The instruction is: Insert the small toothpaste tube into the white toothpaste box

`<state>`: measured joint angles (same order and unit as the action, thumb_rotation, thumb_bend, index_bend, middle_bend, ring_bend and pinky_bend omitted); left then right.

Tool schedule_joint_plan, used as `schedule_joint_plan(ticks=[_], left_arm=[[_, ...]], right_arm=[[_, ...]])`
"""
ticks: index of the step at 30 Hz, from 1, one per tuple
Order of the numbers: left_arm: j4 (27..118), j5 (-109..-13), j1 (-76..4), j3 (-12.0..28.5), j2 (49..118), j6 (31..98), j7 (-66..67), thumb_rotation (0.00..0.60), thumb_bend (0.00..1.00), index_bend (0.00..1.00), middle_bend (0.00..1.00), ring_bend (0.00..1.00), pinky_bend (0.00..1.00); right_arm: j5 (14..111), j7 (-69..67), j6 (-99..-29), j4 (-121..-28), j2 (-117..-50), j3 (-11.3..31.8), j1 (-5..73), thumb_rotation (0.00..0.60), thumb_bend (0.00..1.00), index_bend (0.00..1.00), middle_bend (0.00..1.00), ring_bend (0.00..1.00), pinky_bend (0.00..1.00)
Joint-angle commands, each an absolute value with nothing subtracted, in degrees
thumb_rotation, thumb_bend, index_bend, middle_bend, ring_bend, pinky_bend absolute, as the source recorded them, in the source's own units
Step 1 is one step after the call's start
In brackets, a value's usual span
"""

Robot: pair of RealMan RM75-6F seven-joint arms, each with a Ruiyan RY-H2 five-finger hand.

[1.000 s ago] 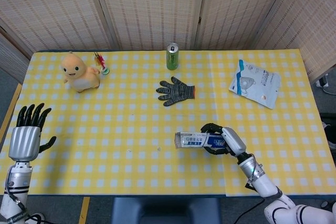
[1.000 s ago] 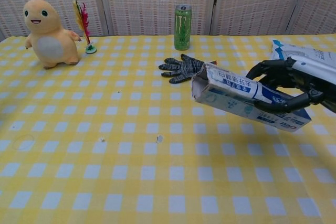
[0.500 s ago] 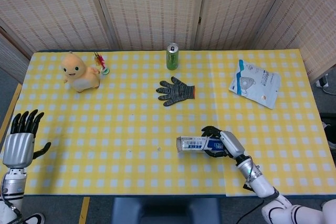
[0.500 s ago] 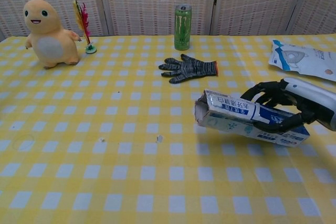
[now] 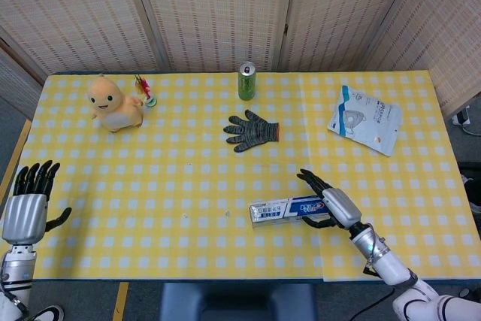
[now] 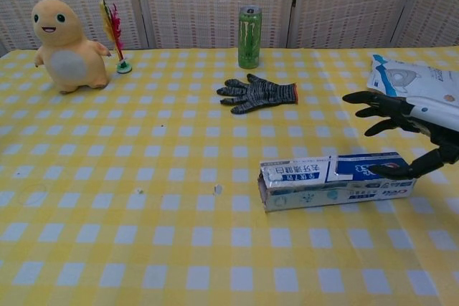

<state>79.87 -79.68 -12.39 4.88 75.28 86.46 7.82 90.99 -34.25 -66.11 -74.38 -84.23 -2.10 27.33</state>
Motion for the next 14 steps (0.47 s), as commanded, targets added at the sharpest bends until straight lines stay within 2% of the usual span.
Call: schedule_joint_plan(ticks=[1,3,7,14], left_arm=[[81.5,-79.2,-11.5,5.0,74.7,87.3,10.1,0.600,0.23,0.08,0.09,0.00,0.00],[82.3,-78.8,-11.0,4.8,74.5,87.2,11.3,0.600,0.23,0.08,0.08,0.00,0.00],[85.5,-78.0,-10.7,4.0,72.9,85.2,13.7,0.600,0.24,0.08,0.08,0.00,0.00],[89.5,-80.0,-9.9,2.6,70.8,85.1,14.7,0.600,0.24,0.09,0.08,0.00,0.00]], right_arm=[[90.2,-15.8,-73.5,-79.0,-78.5,-2.0,22.5,0.600,0.33,0.00,0.00,0.00,0.04],[89.0,-6.9,-77.3,-82.1,-76.1,-1.5,19.7,0.600,0.33,0.00,0.00,0.00,0.00],[85.9,5.0,-82.5,-87.1,-72.4,-1.3,15.0,0.600,0.33,0.00,0.00,0.00,0.00],[85.7,7.3,-86.4,-90.7,-68.8,-1.5,11.2,0.600,0.33,0.00,0.00,0.00,0.00]])
